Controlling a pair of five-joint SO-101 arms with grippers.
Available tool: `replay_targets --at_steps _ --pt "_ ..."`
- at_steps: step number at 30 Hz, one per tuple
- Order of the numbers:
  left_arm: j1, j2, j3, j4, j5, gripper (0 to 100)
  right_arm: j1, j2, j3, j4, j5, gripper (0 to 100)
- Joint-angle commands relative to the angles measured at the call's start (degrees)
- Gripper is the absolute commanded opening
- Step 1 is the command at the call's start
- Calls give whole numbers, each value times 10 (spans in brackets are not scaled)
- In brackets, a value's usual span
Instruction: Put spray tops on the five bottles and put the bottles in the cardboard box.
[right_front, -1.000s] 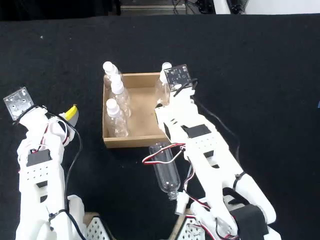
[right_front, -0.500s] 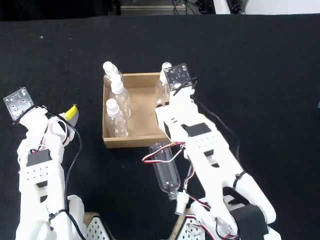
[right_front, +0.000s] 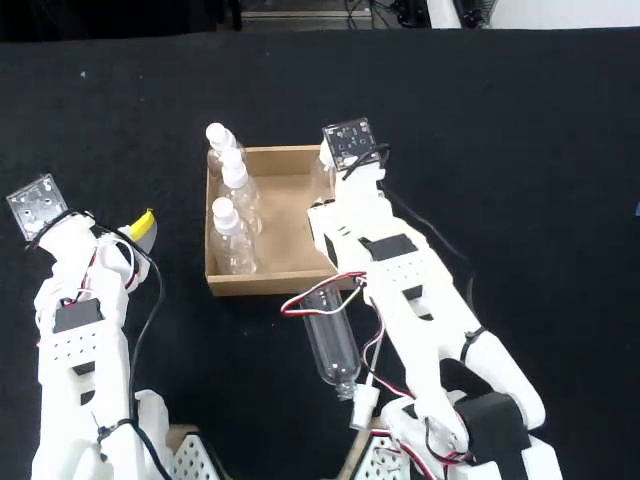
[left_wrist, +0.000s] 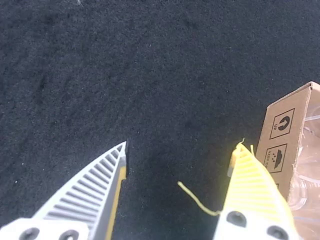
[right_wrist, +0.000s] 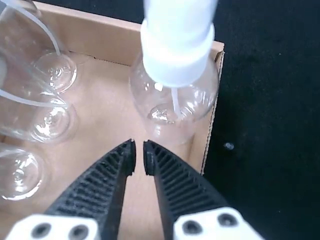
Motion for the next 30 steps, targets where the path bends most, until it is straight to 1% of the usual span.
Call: replay_targets --at_steps 1,4,9,15,19,25,30 --pt "5 -2 -7 -11 0 307 13 0 -36 -2 6 11" --pt "5 -2 -7 -11 0 307 13 12 -38 -4 6 11" --pt "5 -2 -7 -10 0 307 13 58 -40 -47 18 11" --pt "5 -2 -7 -10 0 307 13 64 -41 -51 25 11" --pt "5 -2 -7 -10 0 307 13 68 -36 -84 25 11" --pt "5 -2 -7 -9 0 307 14 71 -36 -88 25 11" --pt "5 -2 -7 -9 -1 307 33 110 -64 -87 25 11"
